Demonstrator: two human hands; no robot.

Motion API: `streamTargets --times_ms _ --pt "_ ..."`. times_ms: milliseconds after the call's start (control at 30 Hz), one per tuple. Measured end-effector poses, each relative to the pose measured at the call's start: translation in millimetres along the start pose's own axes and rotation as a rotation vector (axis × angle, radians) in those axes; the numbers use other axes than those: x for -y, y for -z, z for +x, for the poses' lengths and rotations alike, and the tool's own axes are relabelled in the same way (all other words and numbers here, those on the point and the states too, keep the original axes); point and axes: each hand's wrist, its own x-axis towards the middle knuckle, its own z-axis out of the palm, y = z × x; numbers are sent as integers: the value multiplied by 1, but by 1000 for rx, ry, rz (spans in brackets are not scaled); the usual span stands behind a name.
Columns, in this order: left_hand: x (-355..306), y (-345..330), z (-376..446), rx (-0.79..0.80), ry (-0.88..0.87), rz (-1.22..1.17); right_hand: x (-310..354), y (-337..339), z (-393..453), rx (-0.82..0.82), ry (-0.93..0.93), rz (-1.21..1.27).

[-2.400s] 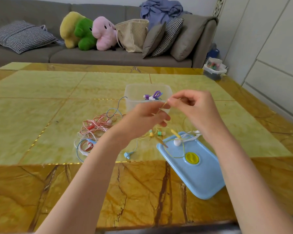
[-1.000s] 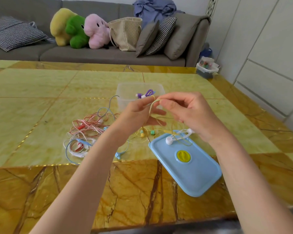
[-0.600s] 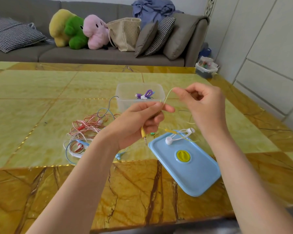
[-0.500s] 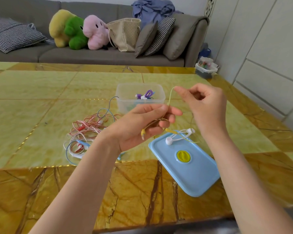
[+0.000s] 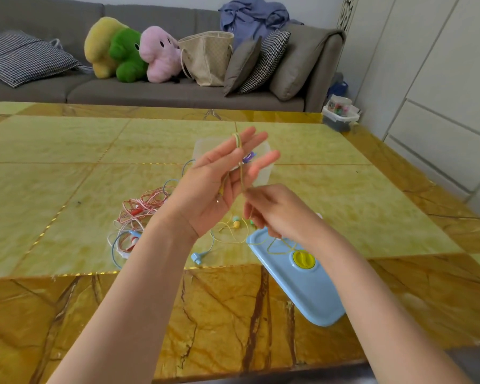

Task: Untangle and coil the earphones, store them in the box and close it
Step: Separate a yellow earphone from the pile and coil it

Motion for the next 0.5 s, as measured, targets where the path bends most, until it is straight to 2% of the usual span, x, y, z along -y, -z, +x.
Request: streamTargets --times_ms 100,167,333,500 --pt "-3 7 2 -183 -75 22 0 -7 -2 144 30 -191" --pt "-5 12 2 -254 -105 68 -3 -8 -2 180 24 -229" --pt "-3 15 3 -255 -119 195 -1 -3 -1 66 94 -259" --pt "0 15 8 -283 -183 221 7 -1 -5 149 63 -244"
